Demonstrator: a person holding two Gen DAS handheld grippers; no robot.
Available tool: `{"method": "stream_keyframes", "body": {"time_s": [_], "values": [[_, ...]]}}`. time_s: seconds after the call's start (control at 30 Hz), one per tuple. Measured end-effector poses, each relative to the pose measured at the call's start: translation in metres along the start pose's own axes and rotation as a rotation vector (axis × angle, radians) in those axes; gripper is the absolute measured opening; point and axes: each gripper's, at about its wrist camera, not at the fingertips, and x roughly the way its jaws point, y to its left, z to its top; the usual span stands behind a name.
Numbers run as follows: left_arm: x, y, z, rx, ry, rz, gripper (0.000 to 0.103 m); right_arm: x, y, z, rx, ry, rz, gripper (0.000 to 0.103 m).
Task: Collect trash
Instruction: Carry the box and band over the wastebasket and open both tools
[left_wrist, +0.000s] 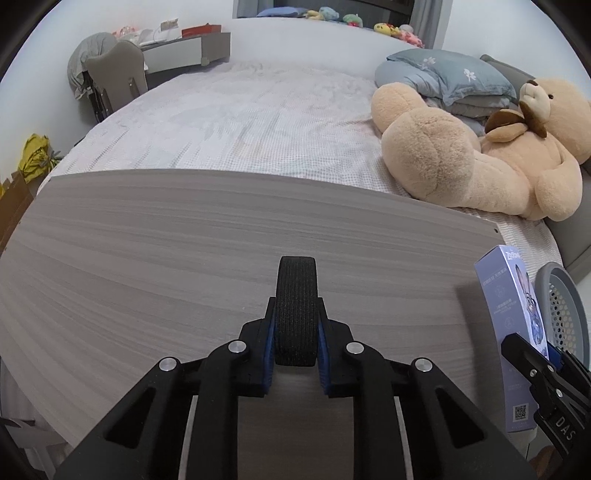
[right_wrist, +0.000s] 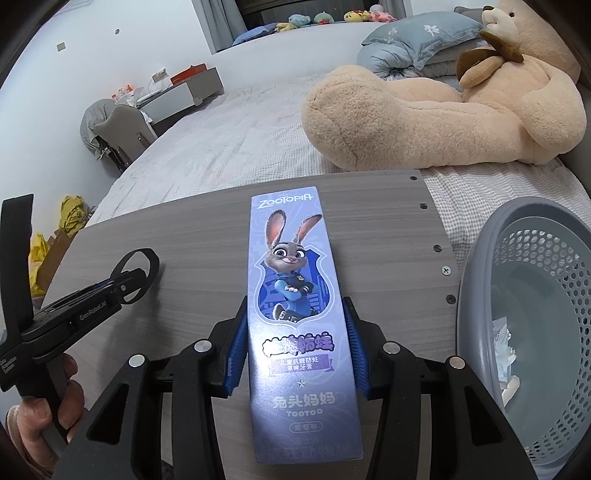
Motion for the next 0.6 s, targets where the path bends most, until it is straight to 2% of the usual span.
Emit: {"method": "stream_keyframes", "body": {"time_s": [0.27,0.6], "values": [[-0.026,-0.028,-0.002,0.06,-0.037,-0.048,0.019,-0.027,-0.015,-0.005,0.023,-0.047,-0.007,0.045],[-0.045,-0.103,-0.005,0.2,-0.062,-0.142,0.019,-0.073,-0.059,-0.016,0.093,-0.117,-0.059,0.045]]}}
